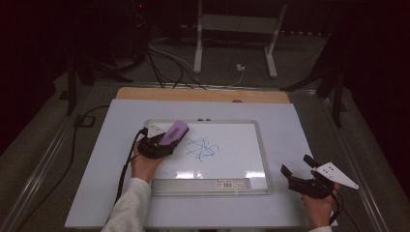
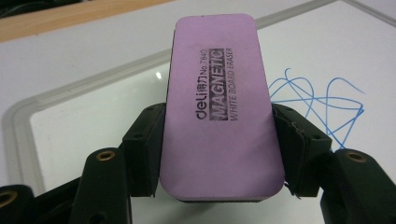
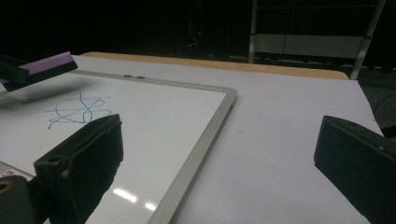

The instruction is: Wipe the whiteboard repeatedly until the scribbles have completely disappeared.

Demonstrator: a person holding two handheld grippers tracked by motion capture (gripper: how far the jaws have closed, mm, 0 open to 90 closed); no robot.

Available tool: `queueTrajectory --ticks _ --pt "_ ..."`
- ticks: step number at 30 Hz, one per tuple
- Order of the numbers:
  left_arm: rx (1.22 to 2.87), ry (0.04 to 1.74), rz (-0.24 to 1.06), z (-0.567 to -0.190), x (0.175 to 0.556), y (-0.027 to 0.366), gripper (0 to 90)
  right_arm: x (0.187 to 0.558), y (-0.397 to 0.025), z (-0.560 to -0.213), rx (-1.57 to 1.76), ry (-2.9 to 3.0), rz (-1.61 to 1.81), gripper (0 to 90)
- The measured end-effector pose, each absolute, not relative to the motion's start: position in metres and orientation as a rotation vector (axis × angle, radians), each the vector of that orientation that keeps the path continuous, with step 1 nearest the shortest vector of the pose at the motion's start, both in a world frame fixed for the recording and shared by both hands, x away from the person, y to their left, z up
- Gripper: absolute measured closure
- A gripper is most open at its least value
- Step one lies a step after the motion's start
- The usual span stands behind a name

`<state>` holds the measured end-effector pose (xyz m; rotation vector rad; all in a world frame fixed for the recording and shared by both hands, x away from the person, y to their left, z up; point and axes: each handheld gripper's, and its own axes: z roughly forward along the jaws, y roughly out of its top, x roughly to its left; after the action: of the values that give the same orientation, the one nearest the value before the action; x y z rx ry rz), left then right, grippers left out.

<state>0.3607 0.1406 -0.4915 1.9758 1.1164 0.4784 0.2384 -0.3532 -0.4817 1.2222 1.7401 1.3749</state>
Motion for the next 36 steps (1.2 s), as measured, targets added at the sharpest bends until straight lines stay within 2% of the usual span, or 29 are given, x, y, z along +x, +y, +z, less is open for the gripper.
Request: queueTrajectory --ticks 13,14,15,19,23,24,36 --pt "2.052 1.140 0.440 -0.510 0.374 0.124 40.8 0.238 -0.354 -0.481 1.220 1.738 1.374 1.9" --pt "2.048 1.149 0.436 -0.510 0.375 0.123 33.5 0.238 -0.354 -0.481 1.221 1.739 1.375 1.9" --pt "2.048 1.151 0.442 -0.510 0.375 0.122 29.8 0.238 -0.354 -0.481 1.220 1.738 1.375 1.9" --pt "2.034 1.164 0.446 -0.507 0.381 0.119 27.6 0.238 -0.354 -0.481 1.220 1.739 1.375 1.9" --pt "2.061 1.154 0.444 -0.506 0.386 0.112 33.2 0.238 -0.353 -0.481 1.220 1.743 1.375 1.9" --pt "2.065 1.162 0.447 -0.506 0.387 0.111 40.3 0.238 -0.354 -0.481 1.219 1.741 1.374 1.9" --pt "2.053 1.246 0.483 -0.504 0.397 0.120 41.9 0.238 -0.355 -0.481 1.221 1.739 1.376 1.9"
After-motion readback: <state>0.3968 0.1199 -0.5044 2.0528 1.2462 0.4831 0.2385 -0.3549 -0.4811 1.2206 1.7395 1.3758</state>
